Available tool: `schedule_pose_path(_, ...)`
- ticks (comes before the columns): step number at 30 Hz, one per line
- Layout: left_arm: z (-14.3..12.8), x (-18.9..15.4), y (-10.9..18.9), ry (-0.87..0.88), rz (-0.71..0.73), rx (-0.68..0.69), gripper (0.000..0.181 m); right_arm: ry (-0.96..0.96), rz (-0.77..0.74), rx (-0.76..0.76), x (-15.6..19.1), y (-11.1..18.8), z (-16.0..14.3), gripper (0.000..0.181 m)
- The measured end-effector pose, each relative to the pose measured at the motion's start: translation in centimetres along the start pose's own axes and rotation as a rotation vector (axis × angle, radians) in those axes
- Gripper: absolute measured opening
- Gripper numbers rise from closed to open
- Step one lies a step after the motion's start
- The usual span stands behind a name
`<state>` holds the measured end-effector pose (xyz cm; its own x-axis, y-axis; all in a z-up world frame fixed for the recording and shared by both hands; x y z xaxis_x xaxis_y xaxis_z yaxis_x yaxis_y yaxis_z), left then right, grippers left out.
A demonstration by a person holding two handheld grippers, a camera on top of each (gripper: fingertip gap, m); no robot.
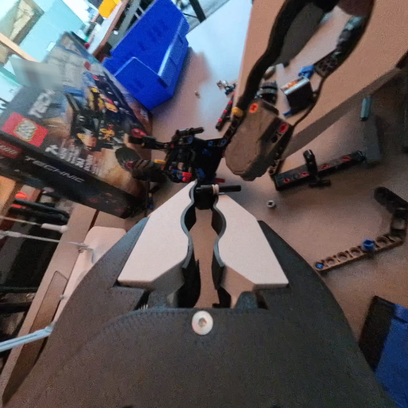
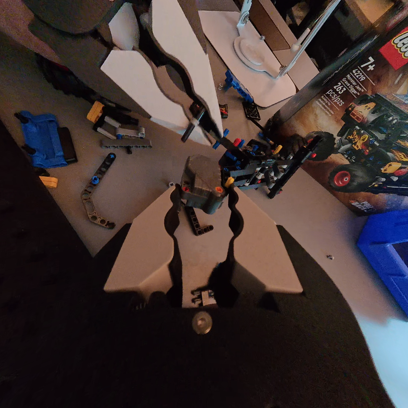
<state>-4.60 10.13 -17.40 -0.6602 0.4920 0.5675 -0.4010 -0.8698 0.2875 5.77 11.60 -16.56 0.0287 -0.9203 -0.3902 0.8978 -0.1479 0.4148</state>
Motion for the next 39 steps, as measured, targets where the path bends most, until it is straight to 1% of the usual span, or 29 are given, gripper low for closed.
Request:
schedule_pose_path(3, -1.1, -2.4, -0.1, 0.036, -0.203, 0.069, 0.015, 0.045, 0.007, 0.039, 0.8, -0.7, -0.1, 0.042)
schedule_pose_path(4, -1.0, -2.4, 0.3, 0.091, -0.242, 0.068, 0.018, 0.061, 0.008, 0.042, 1.1, -0.9, 0.0, 0.042)
schedule_pose_path(5, -0.8, -2.0, 0.9, 0.197, -0.281, 0.044, 0.022, 0.069, 0.008, 0.037, 1.3, -1.0, 0.1, 0.042)
schedule_pose_path(6, -0.6, -1.5, 1.4, 0.32, -0.313, 0.014, 0.023, 0.072, 0.009, 0.037, 1.3, -1.0, 0.1, 0.042)
schedule_pose_path(7, -0.4, -1.0, 1.8, 0.377, -0.316, -0.01, 0.023, 0.073, 0.005, 0.023, 1.3, -1.1, 0.3, 0.042)
schedule_pose_path(9, -0.4, -0.9, 2.2, 0.4, -0.323, 0.002, 0.023, 0.064, 0.009, 0.004, 1.3, -1.1, 0.6, 0.041)
schedule_pose_path(10, -0.4, -0.9, 2.1, 0.448, -0.325, -0.005, 0.023, 0.071, 0.001, 0.006, 1.2, -1.1, 0.5, 0.04)
schedule_pose_path(11, -0.4, -1.1, 2.3, 0.51, -0.369, -0.01, 0.028, 0.074, -0.001, 0.001, 1.1, -1.0, 0.5, 0.039)
schedule_pose_path(12, -0.2, -1.1, 2.9, 0.576, -0.424, -0.027, 0.036, 0.074, -0.003, 0.016, 1.1, -0.9, 0.3, 0.039)
schedule_pose_path(13, -0.1, -0.1, 3.5, 0.61, -0.405, -0.057, 0.035, 0.089, -0.019, 0.033, 0.9, -0.8, -0.1, 0.038)
schedule_pose_path(14, 0.2, 0.2, 4.5, 0.634, -0.454, -0.078, 0.038, 0.1, -0.044, 0.042, 0.6, -0.7, -0.3, 0.038)
schedule_pose_path(15, 0.4, 0.8, 5.1, 0.645, -0.444, -0.098, 0.038, 0.1, -0.046, 0.035, 0.5, -0.6, -0.3, 0.038)
schedule_pose_path(17, -0.2, 1.8, 4.0, 0.646, -0.324, -0.064, 0.028, 0.099, -0.024, 0.021, 0.8, -0.7, 0.0, 0.038)
schedule_pose_path(18, -1.1, 1.8, 2.8, 0.645, -0.262, 0.017, 0.024, 0.117, -0.027, 0.031, 0.9, -0.9, -0.1, 0.038)
schedule_pose_path(19, -2.2, 1.3, 1.7, 0.628, -0.226, 0.117, 0.028, 0.14, -0.024, 0.041, 1.2, -1.1, -0.1, 0.038)
schedule_pose_path(20, -3.0, 0.1, 1.0, 0.614, -0.266, 0.204, 0.034, 0.159, -0.021, 0.038, 1.5, -1.2, -0.1, 0.038)
schedule_pose_path(21, -3.0, -0.9, 0.5, 0.631, -0.309, 0.226, 0.036, 0.172, -0.014, 0.034, 1.8, -1.2, 0.0, 0.038)
schedule_pose_path(23, -3.1, -0.7, -0.4, 0.659, -0.281, 0.224, 0.031, 0.199, -0.011, 0.036, 2.1, -1.2, 0.0, 0.038)
schedule_pose_path(25, -3.0, -0.5, -0.9, 0.735, -0.3, 0.199, 0.024, 0.217, -0.001, 0.029, 2.3, -1.1, 0.0, 0.039)
schedule_pose_path(26, -3.4, -0.9, -1.2, 0.739, -0.308, 0.231, 0.015, 0.214, 0.017, 0.024, 2.5, -1.1, 0.1, 0.039)
schedule_pose_path(27, -3.5, -1.3, -1.5, 0.706, -0.323, 0.262, 0.015, 0.212, 0.055, 0.025, 2.9, -1.1, 0.1, 0.04)
schedule_pose_path(29, -3.0, -1.4, -2.1, 0.623, -0.307, 0.26, 0.012, 0.204, 0.139, 0.074, 3.6, -1.0, -0.3, 0.042)
schedule_pose_path(30, -2.4, -1.4, -2.2, 0.6, -0.301, 0.227, 0.009, 0.203, 0.172, 0.08, 3.8, -0.8, -0.5, 0.043)
schedule_pose_path(31, -1.5, -1.4, -2.2, 0.566, -0.292, 0.177, 0.005, 0.175, 0.192, 0.054, 3.6, -0.4, -0.3, 0.04)
schedule_pose_path(33, -1.0, -1.4, -2.2, 0.45, -0.237, 0.207, 0.005, 0.035, 0.229, -0.053, 2.6, 0.9, 0.8, 0.041)
schedule_pose_path(34, -0.7, -1.3, -2.3, 0.408, -0.218, 0.206, 0.005, -0.019, 0.216, -0.092, 1.6, 1.4, 1.2, 0.04)
schedule_pose_path(36, 0.2, -1.4, -2.4, 0.367, -0.209, 0.168, 0.005, -0.054, 0.117, -0.115, -0.7, 1.8, 1.3, 0.031)
schedule_pose_path(37, 0.5, -1.6, -2.5, 0.334, -0.217, 0.15, 0.005, -0.069, 0.121, -0.122, -1.1, 1.5, 1.4, 0.031)
schedule_pose_path(39, 0.7, -1.8, -2.7, 0.317, -0.211, 0.136, 0.005, -0.042, 0.089, -0.056, -2.0, 0.1, 0.4, 0.023)
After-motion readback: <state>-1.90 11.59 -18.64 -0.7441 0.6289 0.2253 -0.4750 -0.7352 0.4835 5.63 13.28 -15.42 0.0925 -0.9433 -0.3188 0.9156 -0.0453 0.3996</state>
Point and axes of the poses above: each gripper's, where its closed fingertips meet, y back along the fingers, z out of its top, x = y × z across the jaws, the point moved 5 cm from there along y, back along the fingers, and after that the axes turned 12 degrees about -x, right-handed, at the moved point
